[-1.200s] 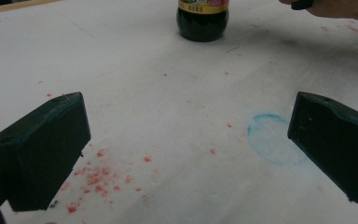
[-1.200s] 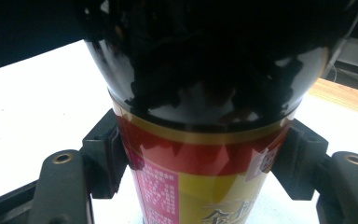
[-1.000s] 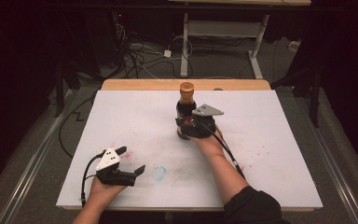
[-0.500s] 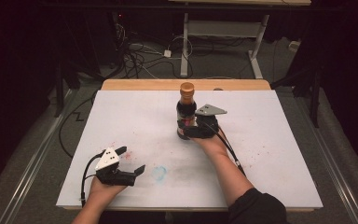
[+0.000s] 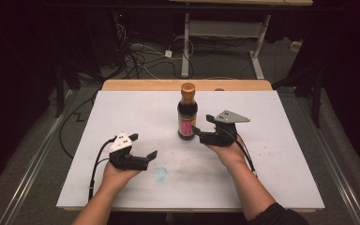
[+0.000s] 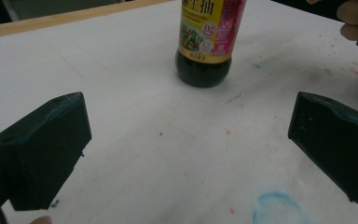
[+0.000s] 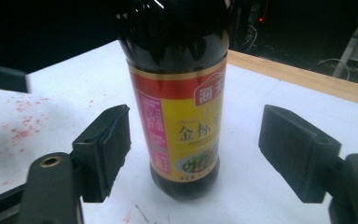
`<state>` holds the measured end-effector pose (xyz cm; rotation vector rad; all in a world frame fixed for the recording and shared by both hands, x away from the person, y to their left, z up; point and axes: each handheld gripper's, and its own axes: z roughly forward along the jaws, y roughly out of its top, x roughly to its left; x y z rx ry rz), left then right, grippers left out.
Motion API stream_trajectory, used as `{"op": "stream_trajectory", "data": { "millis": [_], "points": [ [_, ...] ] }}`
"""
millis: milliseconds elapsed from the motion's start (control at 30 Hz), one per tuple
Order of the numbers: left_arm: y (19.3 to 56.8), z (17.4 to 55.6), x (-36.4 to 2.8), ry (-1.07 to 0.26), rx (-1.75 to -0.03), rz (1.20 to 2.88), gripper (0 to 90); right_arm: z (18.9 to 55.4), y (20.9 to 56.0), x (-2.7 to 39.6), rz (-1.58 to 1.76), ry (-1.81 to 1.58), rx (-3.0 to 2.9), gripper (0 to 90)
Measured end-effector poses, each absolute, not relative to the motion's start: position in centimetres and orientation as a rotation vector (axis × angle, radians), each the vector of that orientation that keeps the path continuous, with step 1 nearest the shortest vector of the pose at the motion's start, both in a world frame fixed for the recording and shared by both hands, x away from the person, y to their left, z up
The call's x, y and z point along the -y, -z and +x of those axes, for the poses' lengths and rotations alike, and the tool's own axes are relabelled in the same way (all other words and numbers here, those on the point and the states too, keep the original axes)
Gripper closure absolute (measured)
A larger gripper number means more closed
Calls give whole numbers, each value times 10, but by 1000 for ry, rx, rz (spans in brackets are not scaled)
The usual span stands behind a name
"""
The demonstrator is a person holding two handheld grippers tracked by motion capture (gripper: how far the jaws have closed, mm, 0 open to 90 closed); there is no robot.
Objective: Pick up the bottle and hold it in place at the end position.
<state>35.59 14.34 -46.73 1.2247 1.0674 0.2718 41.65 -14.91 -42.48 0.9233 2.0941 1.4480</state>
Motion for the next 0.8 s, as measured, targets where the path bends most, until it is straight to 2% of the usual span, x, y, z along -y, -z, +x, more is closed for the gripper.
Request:
{"op": "stream_trajectory", "data": {
  "millis": [133,200,233,267,300,400,433,533,800],
  "points": [
    [460,375,-125,-253,-1053,1243,0,410,420,157,922,-1447,-2083,391],
    [458,379,-122,-244,-1050,1239,0,409,419,158,920,-1447,-2080,408],
    [454,386,-114,-245,-1036,1242,0,407,418,161,920,-1453,-2074,460],
    [454,386,-114,-245,-1036,1242,0,407,418,161,920,-1453,-2074,460],
    [452,389,-110,-241,-1031,1240,0,405,416,164,916,-1454,-2066,513],
    [447,398,-98,-231,-1020,1256,0,404,414,166,910,-1454,-2065,560],
    [446,401,-93,-225,-1016,1264,0,403,413,168,909,-1455,-2060,606],
    [443,408,-81,-221,-1001,1275,0,402,411,170,906,-1458,-2057,641],
    [441,432,-55,-194,-1003,1276,14,395,401,176,862,-1468,-2042,812]
  ]
}}
